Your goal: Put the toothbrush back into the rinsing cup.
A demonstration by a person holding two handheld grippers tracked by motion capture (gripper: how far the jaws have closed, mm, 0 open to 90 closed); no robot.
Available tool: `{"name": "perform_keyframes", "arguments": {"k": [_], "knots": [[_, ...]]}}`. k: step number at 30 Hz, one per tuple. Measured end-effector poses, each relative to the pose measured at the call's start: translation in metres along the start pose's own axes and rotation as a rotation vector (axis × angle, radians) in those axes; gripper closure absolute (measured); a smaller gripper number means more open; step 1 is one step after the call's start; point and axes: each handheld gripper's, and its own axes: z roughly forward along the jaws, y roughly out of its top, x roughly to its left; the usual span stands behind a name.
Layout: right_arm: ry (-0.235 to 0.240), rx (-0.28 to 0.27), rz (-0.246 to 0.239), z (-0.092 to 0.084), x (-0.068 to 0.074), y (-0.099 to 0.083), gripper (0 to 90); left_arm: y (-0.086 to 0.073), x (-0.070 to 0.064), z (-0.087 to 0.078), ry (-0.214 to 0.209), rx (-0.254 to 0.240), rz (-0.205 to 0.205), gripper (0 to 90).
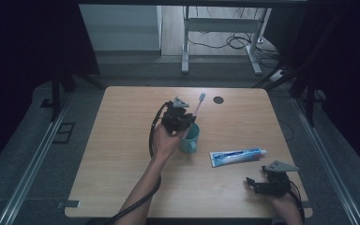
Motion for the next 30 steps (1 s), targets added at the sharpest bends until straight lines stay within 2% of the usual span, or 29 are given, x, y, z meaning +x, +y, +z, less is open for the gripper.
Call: {"name": "perform_keyframes", "arguments": {"k": [10, 21, 30], "knots": [[0.000, 0.000, 0.000, 0.000, 0.000, 0.000, 14.0, -0.013, 0.001, 0.007, 0.013, 0.002, -0.019, 78.5], [0.000, 0.000, 0.000, 0.000, 0.000, 0.000, 14.0, -0.023, -0.004, 0.017, 0.034, 0.034, 0.002, 78.4], [0.000, 0.001, 0.000, 0.000, 0.000, 0.000, 14.0, -0.030, -0.004, 0.024, 0.039, 0.064, -0.004, 78.1]]}}
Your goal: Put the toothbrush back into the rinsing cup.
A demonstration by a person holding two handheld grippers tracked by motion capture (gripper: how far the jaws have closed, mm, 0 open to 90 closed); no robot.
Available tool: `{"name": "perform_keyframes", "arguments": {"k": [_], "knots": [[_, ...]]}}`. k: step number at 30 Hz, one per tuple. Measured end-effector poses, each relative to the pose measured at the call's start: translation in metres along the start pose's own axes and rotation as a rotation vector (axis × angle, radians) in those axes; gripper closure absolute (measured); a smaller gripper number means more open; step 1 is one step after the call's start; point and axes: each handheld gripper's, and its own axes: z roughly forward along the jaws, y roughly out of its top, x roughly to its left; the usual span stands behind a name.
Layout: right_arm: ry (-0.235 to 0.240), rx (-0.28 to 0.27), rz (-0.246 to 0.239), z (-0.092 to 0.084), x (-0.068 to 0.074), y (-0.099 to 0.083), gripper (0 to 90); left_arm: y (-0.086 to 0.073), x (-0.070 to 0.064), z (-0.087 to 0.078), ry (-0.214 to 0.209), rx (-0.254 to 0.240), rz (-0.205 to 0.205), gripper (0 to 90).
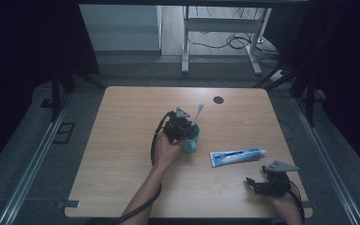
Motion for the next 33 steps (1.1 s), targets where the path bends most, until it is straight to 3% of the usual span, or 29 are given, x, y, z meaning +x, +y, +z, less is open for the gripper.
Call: {"name": "perform_keyframes", "arguments": {"k": [18, 33], "knots": [[0.000, 0.000, 0.000, 0.000, 0.000, 0.000, 14.0, -0.001, 0.000, 0.008, -0.003, 0.082, -0.025, 75.3], [0.001, -0.001, -0.004, 0.000, 0.000, 0.000, 14.1, 0.008, -0.002, -0.012, 0.012, 0.035, -0.011, 54.5]]}}
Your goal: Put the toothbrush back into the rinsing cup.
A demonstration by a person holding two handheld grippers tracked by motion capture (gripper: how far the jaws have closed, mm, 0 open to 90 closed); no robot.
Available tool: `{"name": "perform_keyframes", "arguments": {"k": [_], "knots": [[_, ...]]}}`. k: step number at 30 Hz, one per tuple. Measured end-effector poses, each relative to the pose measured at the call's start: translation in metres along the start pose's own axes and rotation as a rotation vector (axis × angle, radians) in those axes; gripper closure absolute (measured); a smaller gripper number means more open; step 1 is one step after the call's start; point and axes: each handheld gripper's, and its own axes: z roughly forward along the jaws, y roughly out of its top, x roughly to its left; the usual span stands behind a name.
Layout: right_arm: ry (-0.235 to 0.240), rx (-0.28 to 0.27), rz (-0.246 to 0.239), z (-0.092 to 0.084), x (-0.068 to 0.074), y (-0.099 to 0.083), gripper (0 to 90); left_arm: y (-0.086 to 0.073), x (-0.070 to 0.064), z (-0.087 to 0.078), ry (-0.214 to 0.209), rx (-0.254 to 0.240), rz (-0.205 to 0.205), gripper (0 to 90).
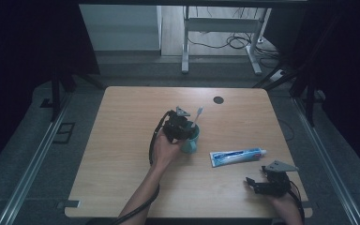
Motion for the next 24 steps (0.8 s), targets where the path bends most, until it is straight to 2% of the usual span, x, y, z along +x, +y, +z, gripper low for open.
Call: {"name": "perform_keyframes", "arguments": {"k": [2, 7, 9, 18, 19, 24], "knots": [[0.000, 0.000, 0.000, 0.000, 0.000, 0.000, 14.0, 0.001, 0.000, -0.004, 0.001, -0.006, 0.000, 51.9], [0.000, 0.000, 0.000, 0.000, 0.000, 0.000, 14.1, 0.003, 0.002, -0.015, -0.030, -0.011, 0.004, 42.9], [0.000, 0.000, 0.000, 0.000, 0.000, 0.000, 14.1, 0.004, 0.001, -0.020, -0.048, 0.010, 0.016, 30.9], [-0.001, 0.000, -0.001, 0.000, 0.000, 0.000, 14.1, 0.001, -0.003, -0.036, -0.050, -0.005, 0.039, 18.5], [-0.001, 0.000, -0.001, 0.000, 0.000, 0.000, 14.0, 0.001, -0.003, -0.038, -0.047, -0.006, 0.040, 14.9], [-0.001, 0.000, -0.001, 0.000, 0.000, 0.000, 14.1, -0.004, -0.005, -0.048, -0.041, -0.015, 0.060, 11.3]]}}
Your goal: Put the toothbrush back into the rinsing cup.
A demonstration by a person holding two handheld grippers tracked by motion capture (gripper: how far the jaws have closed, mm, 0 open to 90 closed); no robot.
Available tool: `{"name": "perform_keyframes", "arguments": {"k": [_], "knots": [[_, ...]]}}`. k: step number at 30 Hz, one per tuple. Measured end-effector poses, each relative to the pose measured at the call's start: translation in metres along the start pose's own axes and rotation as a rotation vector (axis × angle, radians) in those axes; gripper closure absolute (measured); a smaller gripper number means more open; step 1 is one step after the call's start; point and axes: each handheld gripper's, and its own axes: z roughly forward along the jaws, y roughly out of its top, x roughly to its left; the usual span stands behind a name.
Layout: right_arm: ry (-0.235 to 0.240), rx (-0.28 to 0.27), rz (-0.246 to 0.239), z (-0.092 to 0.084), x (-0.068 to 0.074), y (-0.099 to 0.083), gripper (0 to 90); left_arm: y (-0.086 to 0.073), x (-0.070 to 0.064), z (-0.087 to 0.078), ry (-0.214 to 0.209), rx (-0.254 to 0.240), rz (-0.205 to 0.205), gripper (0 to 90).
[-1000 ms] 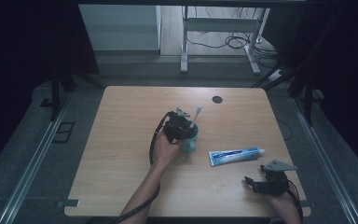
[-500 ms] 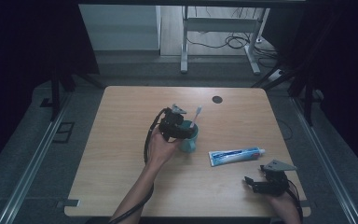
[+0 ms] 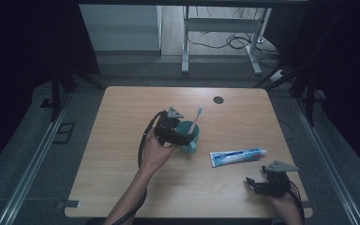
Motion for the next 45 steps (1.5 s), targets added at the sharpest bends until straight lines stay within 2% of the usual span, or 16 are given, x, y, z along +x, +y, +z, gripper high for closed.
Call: {"name": "perform_keyframes", "arguments": {"k": [3, 4, 12, 15, 28, 36, 45], "knots": [[0.000, 0.000, 0.000, 0.000, 0.000, 0.000, 14.1, -0.003, -0.001, -0.006, -0.004, -0.009, 0.010, 10.5], [0.000, 0.000, 0.000, 0.000, 0.000, 0.000, 14.1, -0.005, -0.002, -0.008, -0.006, -0.010, 0.013, 7.8], [0.000, 0.000, -0.001, 0.000, 0.000, 0.000, 14.1, -0.016, -0.006, -0.019, 0.019, -0.004, 0.054, 0.2], [-0.001, 0.000, -0.001, 0.000, 0.000, 0.000, 14.1, -0.021, -0.006, -0.022, 0.034, -0.004, 0.063, 0.0], [0.000, 0.001, 0.001, 0.000, 0.000, 0.000, 14.1, -0.047, 0.004, -0.033, 0.028, -0.009, 0.042, 0.0], [0.000, 0.001, -0.001, 0.000, 0.000, 0.000, 14.1, -0.064, 0.006, -0.035, 0.045, 0.013, 0.049, 0.0], [0.000, 0.002, 0.003, 0.000, 0.000, 0.000, 14.2, -0.083, 0.007, -0.040, 0.058, 0.004, 0.034, 0.0]]}}
